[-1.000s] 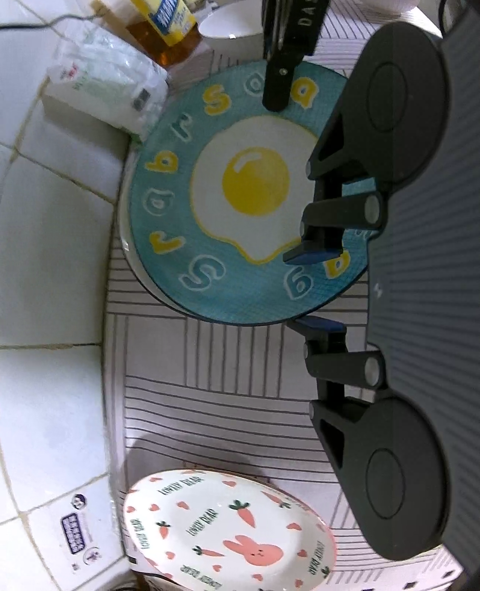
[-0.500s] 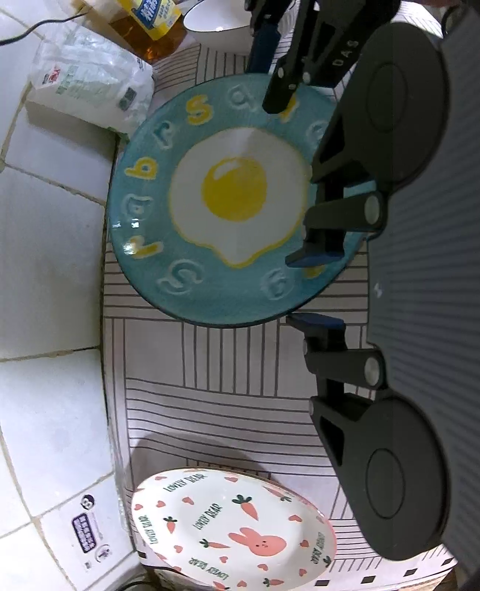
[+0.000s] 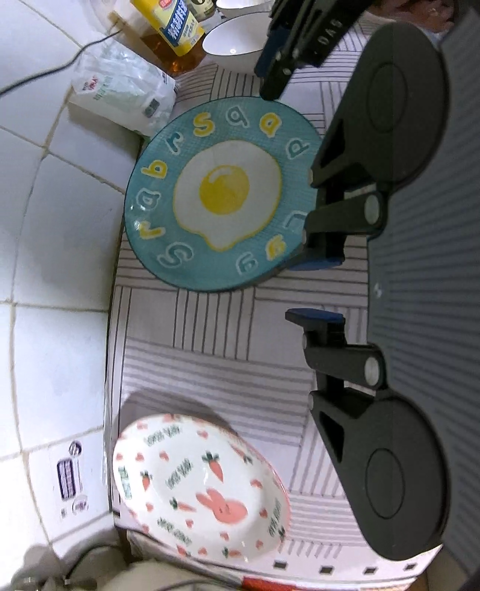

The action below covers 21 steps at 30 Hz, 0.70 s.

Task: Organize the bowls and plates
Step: 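Move both grippers to the pink bunny plate rim and close them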

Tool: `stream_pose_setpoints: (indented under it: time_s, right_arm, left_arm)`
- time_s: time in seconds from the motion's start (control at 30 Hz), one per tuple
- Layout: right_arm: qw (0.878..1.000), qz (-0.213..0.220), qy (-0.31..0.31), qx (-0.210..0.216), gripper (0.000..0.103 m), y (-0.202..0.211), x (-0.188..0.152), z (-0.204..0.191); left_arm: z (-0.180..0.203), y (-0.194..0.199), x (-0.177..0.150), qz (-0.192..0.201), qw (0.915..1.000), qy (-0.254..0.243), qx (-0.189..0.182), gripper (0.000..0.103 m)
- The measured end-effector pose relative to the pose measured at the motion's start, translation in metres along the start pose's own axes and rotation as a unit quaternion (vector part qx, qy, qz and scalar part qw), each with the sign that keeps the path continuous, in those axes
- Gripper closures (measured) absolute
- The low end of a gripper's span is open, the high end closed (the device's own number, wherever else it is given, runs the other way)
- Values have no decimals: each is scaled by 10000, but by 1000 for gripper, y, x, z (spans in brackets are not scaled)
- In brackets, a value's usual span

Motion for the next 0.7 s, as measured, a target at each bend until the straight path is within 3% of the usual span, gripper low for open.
stream_pose_setpoints:
  time_s: [0.33, 0.5, 0.6, 0.7]
  right_arm:
    - [9979, 482, 106, 417, 60, 43, -15, -26]
    - [9964, 591, 186, 582, 57, 57, -32, -50]
    - [9935, 669, 375, 837, 56, 68, -42, -72]
    - [9889, 756, 434, 1203, 48, 79, -50, -96]
  left_arm:
    - [-24, 55, -33, 274, 9990, -360, -37, 82]
    - [-44, 77, -51, 392, 9976, -558, 149, 81]
    - [-63, 89, -61, 468, 9977, -465, 181, 79]
    - [-83, 100, -68, 546, 9973, -411, 266, 77]
Point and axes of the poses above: each gripper's, at about its wrist camera, not at the fingertips, and y roughly against the way its jaws point, z to its right, x to its top, the point moved 8 cm from there along -y, roughly the way its jaws point, and after that the axes turned 13 degrees about -y, right-handed, at the moved point
